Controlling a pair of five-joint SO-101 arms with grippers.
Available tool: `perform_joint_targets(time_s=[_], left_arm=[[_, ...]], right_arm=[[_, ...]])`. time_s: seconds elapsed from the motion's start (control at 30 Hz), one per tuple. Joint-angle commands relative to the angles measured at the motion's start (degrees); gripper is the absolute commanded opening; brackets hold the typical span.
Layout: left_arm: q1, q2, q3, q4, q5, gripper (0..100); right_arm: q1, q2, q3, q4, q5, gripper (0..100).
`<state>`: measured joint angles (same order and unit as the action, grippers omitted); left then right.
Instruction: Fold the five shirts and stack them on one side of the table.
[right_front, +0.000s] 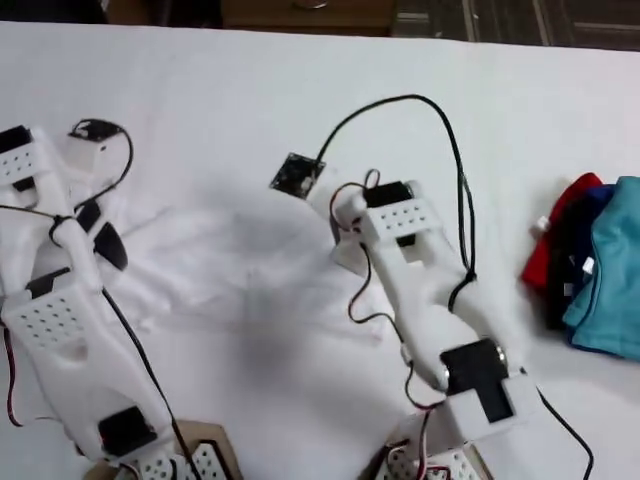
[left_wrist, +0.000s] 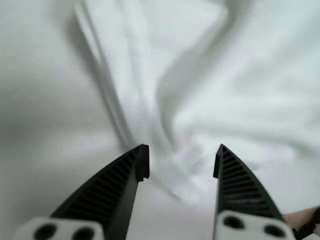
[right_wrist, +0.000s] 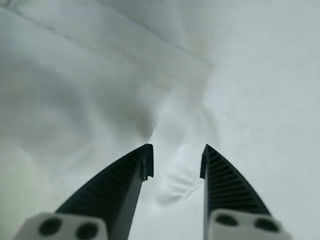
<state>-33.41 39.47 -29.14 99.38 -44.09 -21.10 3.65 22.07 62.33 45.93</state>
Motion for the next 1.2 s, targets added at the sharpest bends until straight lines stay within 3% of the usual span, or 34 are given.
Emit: perform_joint_targets(time_s=[0.0,0.5,1.17], left_arm=[[-0.62,-4.40,1.45,-3.08,0.26,23],[-2.55,-3.96,0.66,-7.12,-2.73,24],[-0.53,11.34,1.45,-9.67,-0.53,23]], right_arm=[[0.57,1.01,-2.55,-1.27,-0.62,16.6],[0.48,1.36,-2.55,-2.15,-0.09,16.6],[0.31,1.36,-2.55,-2.15,-0.09,16.3]])
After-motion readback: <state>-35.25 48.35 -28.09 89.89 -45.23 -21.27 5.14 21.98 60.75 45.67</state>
